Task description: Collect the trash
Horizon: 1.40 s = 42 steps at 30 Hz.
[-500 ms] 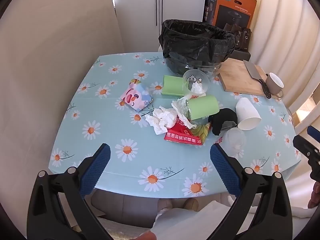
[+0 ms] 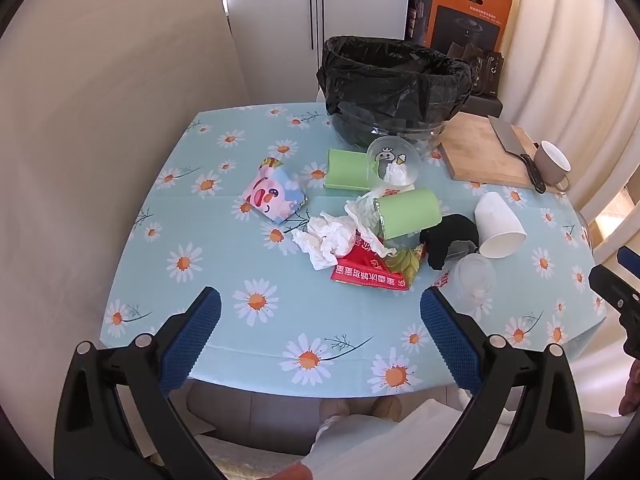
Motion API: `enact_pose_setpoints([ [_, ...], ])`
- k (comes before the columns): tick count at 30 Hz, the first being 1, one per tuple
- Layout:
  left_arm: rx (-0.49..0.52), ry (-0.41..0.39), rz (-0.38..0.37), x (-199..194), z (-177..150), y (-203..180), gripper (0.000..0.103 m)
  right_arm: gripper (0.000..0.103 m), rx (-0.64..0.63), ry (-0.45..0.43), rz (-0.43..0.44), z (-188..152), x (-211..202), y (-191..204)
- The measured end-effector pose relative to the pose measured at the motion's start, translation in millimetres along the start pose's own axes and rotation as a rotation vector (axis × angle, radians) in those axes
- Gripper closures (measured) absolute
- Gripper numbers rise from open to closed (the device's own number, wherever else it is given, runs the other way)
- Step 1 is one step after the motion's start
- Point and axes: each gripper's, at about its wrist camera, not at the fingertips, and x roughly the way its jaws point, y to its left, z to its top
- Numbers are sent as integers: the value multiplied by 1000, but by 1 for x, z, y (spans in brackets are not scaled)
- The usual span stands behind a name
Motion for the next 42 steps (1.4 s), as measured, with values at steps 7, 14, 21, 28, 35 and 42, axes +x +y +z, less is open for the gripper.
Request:
enact_pose_setpoints([
  [7, -2, 3, 2, 0, 1, 1, 5, 7, -2, 2, 1, -3, 1, 0],
  [14, 0, 0, 21, -2, 3, 5, 5, 7, 1, 5, 2, -2, 1, 0],
  [21, 2, 3, 29, -2, 3, 6, 5, 7, 10, 5, 3, 0, 2, -1],
  [28, -2, 8, 25, -2, 4, 7, 5, 7, 11, 4, 6, -1, 2, -2],
  [35, -10, 18, 19, -3, 4, 8, 5, 7, 3, 9, 10, -1, 3, 0],
  [42, -8, 14, 21, 1, 0, 5, 5, 7, 1, 13, 12, -2, 4, 0],
])
